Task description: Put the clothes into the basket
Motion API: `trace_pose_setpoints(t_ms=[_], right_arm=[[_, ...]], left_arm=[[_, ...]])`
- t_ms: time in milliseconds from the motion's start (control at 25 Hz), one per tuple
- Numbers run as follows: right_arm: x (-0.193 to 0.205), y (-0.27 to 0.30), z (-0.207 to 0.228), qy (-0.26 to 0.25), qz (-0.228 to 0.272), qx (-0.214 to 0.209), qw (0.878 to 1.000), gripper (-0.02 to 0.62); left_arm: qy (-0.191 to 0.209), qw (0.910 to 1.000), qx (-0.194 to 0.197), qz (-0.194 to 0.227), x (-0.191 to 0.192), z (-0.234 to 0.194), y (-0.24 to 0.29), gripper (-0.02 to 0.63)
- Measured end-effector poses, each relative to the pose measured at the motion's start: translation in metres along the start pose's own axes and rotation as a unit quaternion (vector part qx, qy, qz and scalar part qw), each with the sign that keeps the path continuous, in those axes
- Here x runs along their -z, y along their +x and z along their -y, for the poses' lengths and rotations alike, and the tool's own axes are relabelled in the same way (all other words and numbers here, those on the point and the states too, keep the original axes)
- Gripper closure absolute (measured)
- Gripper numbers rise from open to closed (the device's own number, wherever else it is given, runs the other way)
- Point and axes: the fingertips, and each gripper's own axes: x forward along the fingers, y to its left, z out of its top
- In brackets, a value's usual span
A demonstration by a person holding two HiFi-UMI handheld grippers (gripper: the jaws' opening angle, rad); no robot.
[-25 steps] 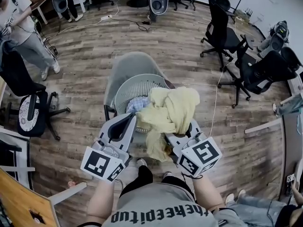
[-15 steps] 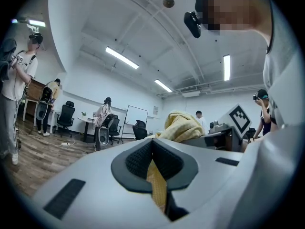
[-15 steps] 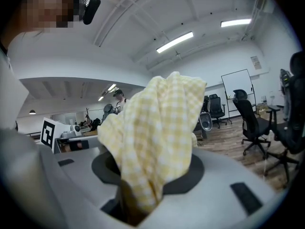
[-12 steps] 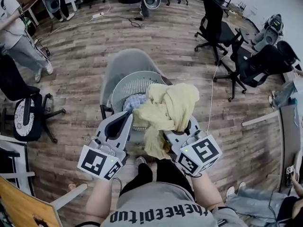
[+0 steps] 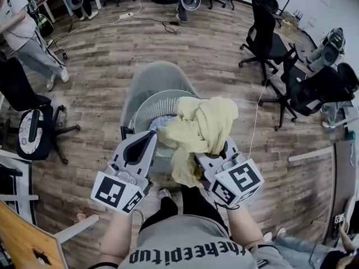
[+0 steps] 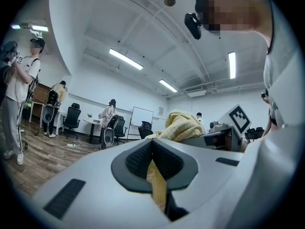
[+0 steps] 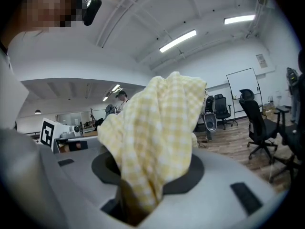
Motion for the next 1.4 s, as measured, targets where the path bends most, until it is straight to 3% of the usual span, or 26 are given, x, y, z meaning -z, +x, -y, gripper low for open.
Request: trace_pose_setpoints(t_ms=[520, 920, 1400], right_arm=[[-0.017, 0.048, 0.033, -0.016, -0.013, -0.073, 0.997, 0.408], [-0.015, 0.088, 0.037, -0.025, -0.033, -0.141, 0.989, 0.407], [0.008, 0.118, 0.041, -0.038, -0.068, -0.193, 0.978, 0.403]], left_arm=[[0.0, 0.9965, -0.083, 0.013, -0.006, -0.026, 0.025, 0.591], [-0.003, 0.9874, -0.157, 0.017, -0.003, -0.048, 0.026, 0.591], [-0.01, 0.9758, -0.218, 0.016, 0.005, -0.06, 0.023, 0.591]])
